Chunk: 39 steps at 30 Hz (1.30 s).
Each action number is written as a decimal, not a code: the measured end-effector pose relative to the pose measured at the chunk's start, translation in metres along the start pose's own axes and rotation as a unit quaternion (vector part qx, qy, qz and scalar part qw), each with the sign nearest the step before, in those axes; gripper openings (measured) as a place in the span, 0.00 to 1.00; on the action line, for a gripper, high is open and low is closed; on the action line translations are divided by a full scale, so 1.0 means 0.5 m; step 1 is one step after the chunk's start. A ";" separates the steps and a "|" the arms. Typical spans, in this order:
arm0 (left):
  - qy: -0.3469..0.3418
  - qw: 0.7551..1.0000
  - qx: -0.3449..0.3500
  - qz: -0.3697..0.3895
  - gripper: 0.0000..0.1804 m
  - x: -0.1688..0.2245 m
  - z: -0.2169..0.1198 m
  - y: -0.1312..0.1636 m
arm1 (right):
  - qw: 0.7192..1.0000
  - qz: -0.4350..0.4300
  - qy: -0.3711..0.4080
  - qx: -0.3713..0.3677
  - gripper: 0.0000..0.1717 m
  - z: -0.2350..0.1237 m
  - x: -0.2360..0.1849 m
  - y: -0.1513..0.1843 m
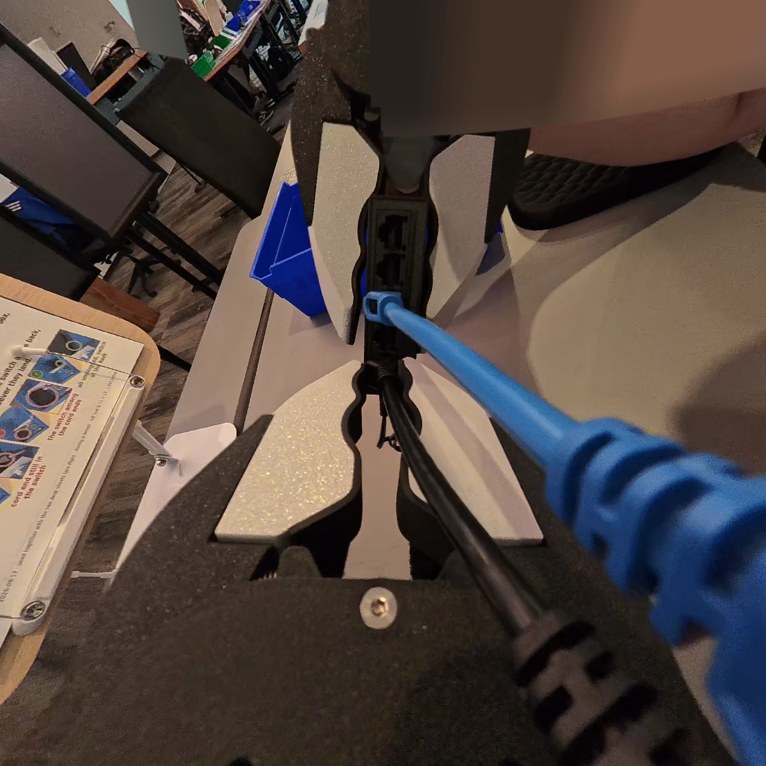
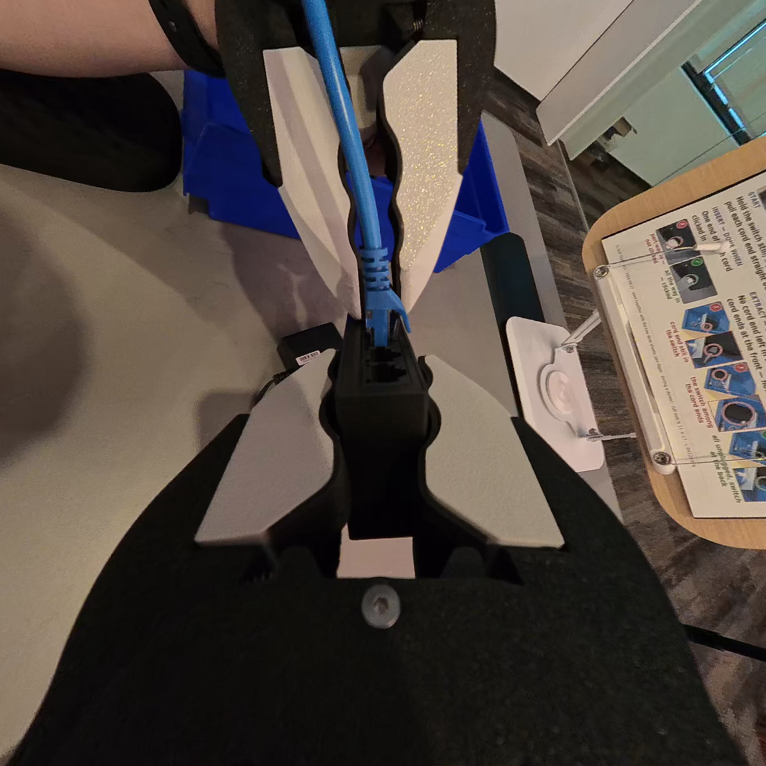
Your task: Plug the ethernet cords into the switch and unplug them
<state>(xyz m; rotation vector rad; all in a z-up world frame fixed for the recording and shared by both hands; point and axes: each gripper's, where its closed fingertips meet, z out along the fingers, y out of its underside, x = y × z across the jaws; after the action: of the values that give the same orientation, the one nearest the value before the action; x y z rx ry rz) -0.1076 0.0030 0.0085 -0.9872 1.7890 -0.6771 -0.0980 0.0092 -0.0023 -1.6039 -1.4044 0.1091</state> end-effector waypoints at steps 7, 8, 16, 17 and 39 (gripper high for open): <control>0.010 1.000 -0.009 -0.020 0.07 0.009 0.014 0.005 | 1.000 0.011 -0.014 -0.009 0.22 0.000 -0.003 0.013; 0.013 1.000 -0.013 -0.019 0.07 0.010 0.015 0.008 | 1.000 0.009 -0.022 -0.015 0.21 0.002 -0.007 0.018; 0.037 0.998 -0.010 -0.046 0.07 0.011 0.010 0.040 | 0.997 0.022 -0.034 -0.067 0.19 0.033 -0.019 0.060; 0.038 0.998 -0.014 -0.044 0.07 0.013 0.012 0.042 | 0.996 0.026 -0.041 -0.076 0.19 0.034 -0.022 0.066; 0.027 0.999 0.005 -0.045 0.07 0.006 -0.003 0.006 | 0.999 0.025 -0.020 0.007 0.30 0.046 -0.013 0.029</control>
<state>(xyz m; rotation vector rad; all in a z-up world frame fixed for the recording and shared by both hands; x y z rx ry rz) -0.1109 0.0020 0.0052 -1.0578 1.7937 -0.7747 -0.1037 0.0193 -0.0276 -1.6334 -1.3904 0.1811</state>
